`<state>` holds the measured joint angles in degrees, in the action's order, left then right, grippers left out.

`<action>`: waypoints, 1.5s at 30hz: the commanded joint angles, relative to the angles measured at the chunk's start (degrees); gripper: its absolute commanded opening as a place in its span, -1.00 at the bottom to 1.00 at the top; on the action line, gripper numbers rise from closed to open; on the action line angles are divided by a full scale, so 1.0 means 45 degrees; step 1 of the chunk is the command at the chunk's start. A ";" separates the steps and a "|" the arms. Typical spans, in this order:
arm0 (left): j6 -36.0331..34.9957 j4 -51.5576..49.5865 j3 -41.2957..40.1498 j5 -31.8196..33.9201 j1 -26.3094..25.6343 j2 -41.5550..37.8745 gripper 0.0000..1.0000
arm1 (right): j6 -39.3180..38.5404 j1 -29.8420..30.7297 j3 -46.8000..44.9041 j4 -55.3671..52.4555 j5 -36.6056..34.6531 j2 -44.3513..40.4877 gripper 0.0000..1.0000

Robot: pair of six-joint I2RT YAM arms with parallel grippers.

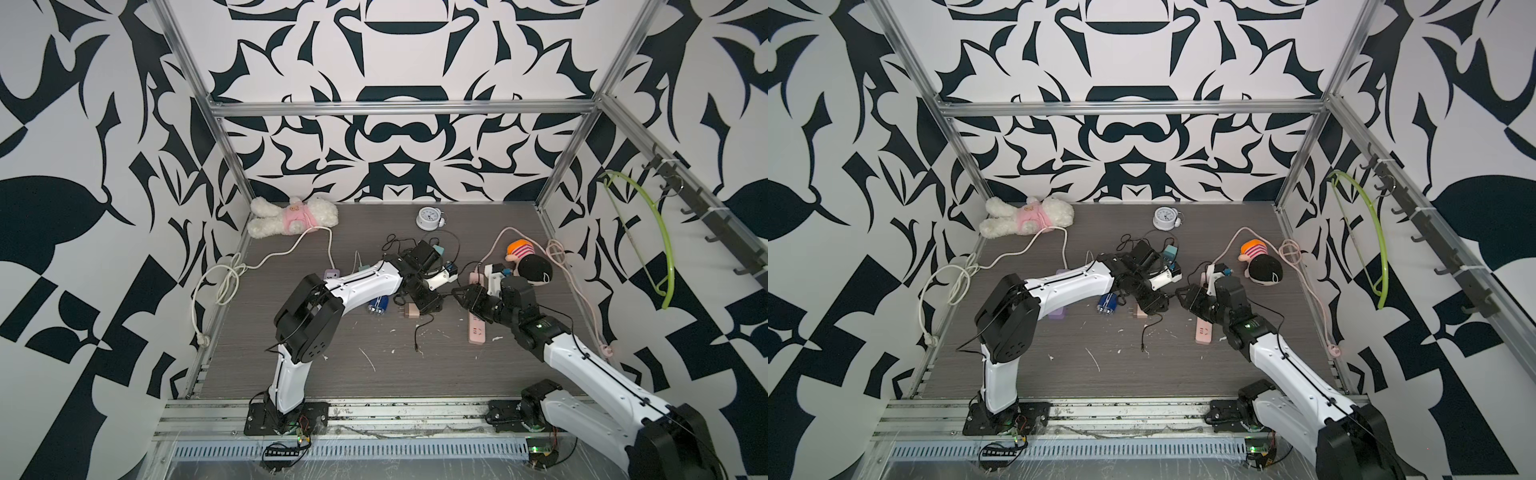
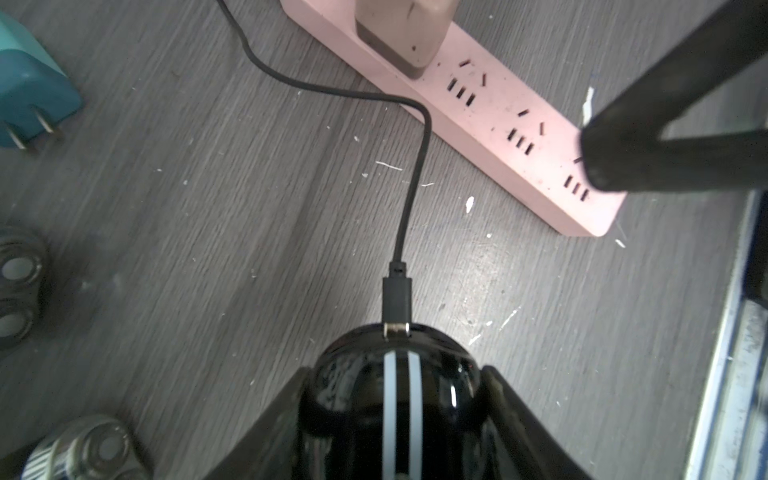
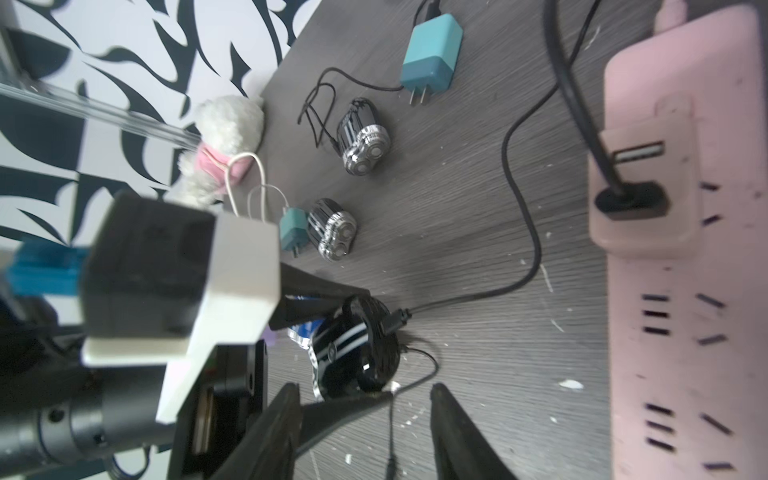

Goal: Unplug the electric shaver
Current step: Remove the charging cable from the electric shaver.

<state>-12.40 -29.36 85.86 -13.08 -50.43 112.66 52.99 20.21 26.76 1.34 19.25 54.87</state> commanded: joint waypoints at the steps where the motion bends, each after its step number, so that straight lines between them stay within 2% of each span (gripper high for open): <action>1: 0.0178 0.0347 -0.0088 -0.0584 -0.0042 -0.0995 0.19 | 0.0713 -0.0097 -0.0200 0.1485 0.0792 0.0367 0.01; 12: 0.0254 0.0187 -0.0164 -0.0702 -0.0042 -0.1308 0.20 | 0.1191 -0.0108 -0.0422 0.2798 0.1217 0.0961 -0.01; 30: 0.0258 0.0178 -0.0243 -0.0651 -0.0042 -0.1357 0.22 | 0.1622 -0.0115 0.0326 0.3940 0.1435 0.2191 -0.08; 41: 0.0295 0.0332 -0.0385 -0.0628 -0.0032 -0.1562 0.23 | 0.2114 -0.0115 0.0263 0.4722 0.1338 0.2618 -0.28; 45: 0.0315 0.0354 -0.0437 -0.0596 -0.0040 -0.1640 0.23 | 0.2249 -0.0106 0.0216 0.4972 0.1368 0.2808 -0.41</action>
<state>-11.29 -28.49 84.95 -14.63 -50.43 107.94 62.48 19.86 26.09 19.84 25.28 67.59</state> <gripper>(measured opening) 0.618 0.303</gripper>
